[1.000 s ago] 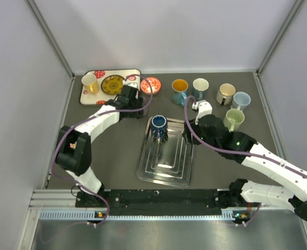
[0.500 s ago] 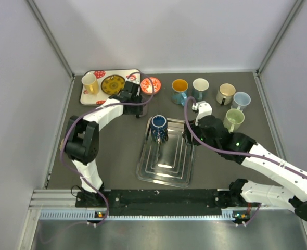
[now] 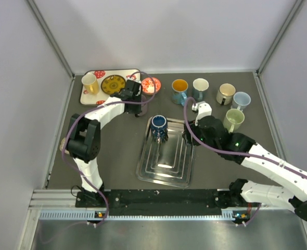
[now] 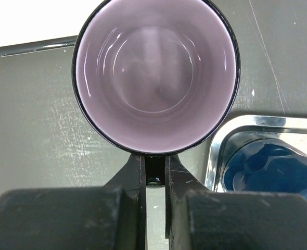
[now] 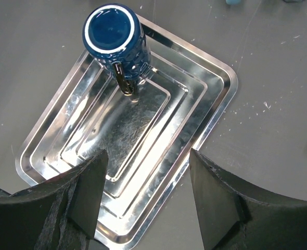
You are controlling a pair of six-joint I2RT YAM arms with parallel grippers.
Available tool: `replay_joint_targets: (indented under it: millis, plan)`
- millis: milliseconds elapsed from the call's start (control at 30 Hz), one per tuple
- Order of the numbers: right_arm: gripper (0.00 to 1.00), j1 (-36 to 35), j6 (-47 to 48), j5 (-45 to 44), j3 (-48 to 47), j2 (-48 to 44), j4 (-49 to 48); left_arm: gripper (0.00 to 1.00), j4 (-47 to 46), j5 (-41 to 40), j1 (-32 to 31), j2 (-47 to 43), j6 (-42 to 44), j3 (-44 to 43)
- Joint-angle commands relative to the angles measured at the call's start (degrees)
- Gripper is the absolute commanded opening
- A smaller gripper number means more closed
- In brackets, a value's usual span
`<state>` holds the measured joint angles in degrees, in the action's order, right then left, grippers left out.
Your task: Turn the mug right side up
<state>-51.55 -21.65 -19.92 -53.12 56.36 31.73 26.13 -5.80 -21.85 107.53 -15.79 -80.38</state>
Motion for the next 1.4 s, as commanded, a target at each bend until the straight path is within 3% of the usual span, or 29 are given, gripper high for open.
replay_joint_targets:
  millis: [0, 167, 333, 467, 600, 700, 800, 933, 1067, 1367]
  plan:
    - [0.64, -0.4, 0.0, -1.3, -0.3, -0.5, -2.0, 0.00, 0.6, -1.1, 0.3, 0.0, 0.9, -1.3]
    - [0.64, -0.4, -0.6, -1.3, -0.3, -1.2, -2.1, 0.00, 1.2, -2.1, 0.2, -9.0, -0.6, 1.7]
    - [0.64, -0.4, -2.4, 0.3, -0.4, -1.8, -3.7, 0.00, 1.8, 0.2, -0.6, -23.6, -2.0, 6.2]
    - [0.64, -0.4, -6.3, 4.6, 1.2, -3.1, -10.0, 0.00, 0.9, 7.3, -0.8, -34.8, -5.8, 11.2]
    - [0.65, -0.3, -12.1, 19.6, 8.4, -7.4, -25.3, 0.00, -11.3, 18.7, -0.8, -48.9, -12.6, 18.9]
    - [0.70, -0.2, -15.7, 30.8, 8.1, -7.5, -32.8, 0.00, -20.4, 28.5, -0.8, -55.3, -21.1, 25.0]
    - [0.73, -0.2, -19.9, 34.9, 9.8, -8.3, -40.6, 0.00, -31.8, 36.8, -1.2, -58.4, -31.0, 29.2]
    - [0.75, 0.2, -24.5, 34.5, 13.6, -10.9, -48.7, 0.00, -48.8, 40.3, -2.1, -61.7, -43.4, 35.1]
    - [0.75, 1.1, -28.4, 35.6, 17.3, -12.0, -54.5, 0.00, -57.5, 41.4, -3.5, -63.6, -48.7, 39.1]
    - [0.75, 1.2, -28.5, 36.6, 17.0, -10.0, -59.7, 0.00, -61.8, 43.2, -6.8, -62.9, -51.7, 40.2]
